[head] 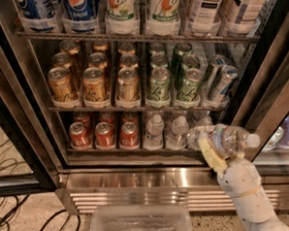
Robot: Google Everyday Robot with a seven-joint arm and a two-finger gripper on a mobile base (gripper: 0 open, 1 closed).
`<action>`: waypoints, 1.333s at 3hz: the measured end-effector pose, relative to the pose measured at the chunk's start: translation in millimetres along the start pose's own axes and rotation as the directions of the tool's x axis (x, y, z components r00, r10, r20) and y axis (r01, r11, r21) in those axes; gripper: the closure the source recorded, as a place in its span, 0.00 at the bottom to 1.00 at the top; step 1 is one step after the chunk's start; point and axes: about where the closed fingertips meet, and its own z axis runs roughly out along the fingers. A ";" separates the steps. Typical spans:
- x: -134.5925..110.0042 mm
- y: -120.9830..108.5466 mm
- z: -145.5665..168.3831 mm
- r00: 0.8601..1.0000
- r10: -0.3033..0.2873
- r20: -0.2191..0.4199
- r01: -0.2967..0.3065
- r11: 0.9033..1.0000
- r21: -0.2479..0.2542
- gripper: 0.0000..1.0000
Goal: Pick water bottle from bottom shelf of fridge
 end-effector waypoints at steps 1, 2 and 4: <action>39.4 56.0 13.9 0.990 0.034 -0.134 -0.061 0.977 -0.203 1.00; 49.4 94.0 21.8 0.969 -0.003 -0.246 -0.095 0.919 -0.383 1.00; 49.9 127.1 3.7 0.932 -0.108 -0.347 -0.111 0.825 -0.554 1.00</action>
Offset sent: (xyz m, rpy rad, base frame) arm -0.0417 0.1517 -0.0495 -0.4932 0.2091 0.6710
